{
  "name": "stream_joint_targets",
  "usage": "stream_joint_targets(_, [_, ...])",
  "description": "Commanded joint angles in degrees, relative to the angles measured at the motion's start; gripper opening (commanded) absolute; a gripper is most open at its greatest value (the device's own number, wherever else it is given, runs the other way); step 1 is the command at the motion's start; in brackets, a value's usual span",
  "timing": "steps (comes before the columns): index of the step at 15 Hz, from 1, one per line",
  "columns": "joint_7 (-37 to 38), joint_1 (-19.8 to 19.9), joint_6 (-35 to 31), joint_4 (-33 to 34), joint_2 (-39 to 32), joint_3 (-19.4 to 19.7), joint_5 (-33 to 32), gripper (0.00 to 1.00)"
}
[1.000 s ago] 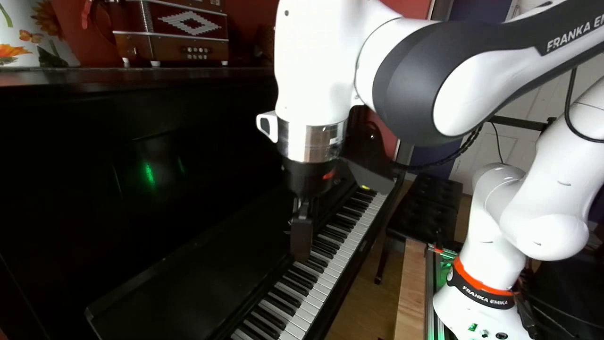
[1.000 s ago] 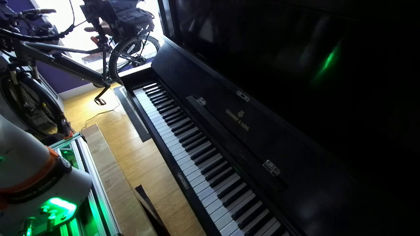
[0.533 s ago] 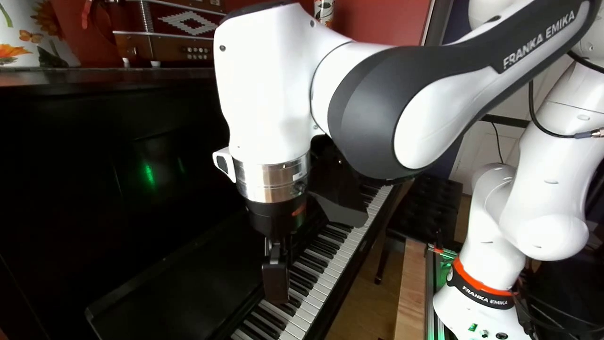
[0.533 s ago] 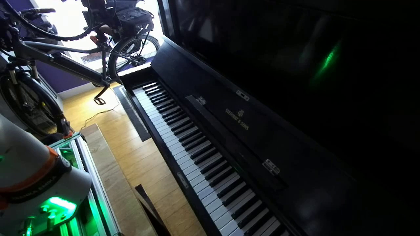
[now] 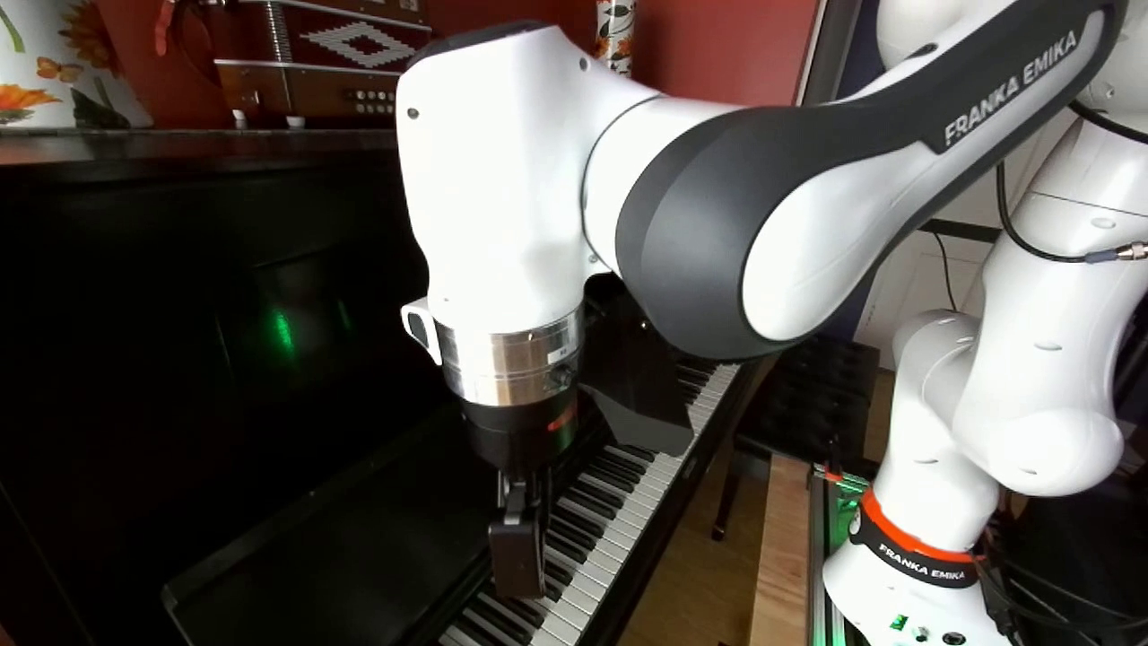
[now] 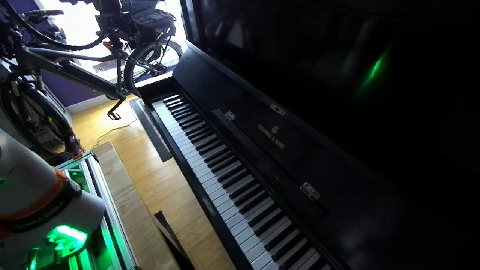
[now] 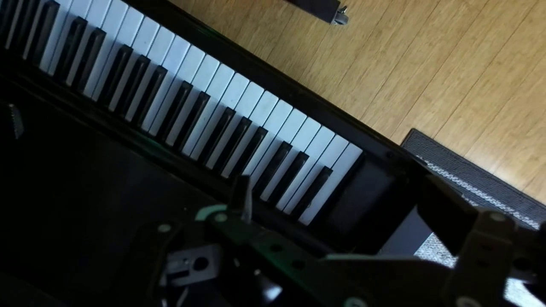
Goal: Press one black key on the left
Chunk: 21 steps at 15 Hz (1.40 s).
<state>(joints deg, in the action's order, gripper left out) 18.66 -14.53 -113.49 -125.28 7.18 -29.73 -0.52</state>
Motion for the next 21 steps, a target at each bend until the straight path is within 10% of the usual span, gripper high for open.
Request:
stream_joint_targets(1, [4.83, -3.17, -7.39, -1.08, -6.29, 1.43, -0.34, 1.0])
stream_joint_targets(5, [12.99, -5.21, -16.59, -2.65, -14.02, 3.43, -3.88, 1.0])
stream_joint_targets(21, [7.95, -6.92, -18.51, 0.82, -20.5, 8.09, -1.34, 1.0])
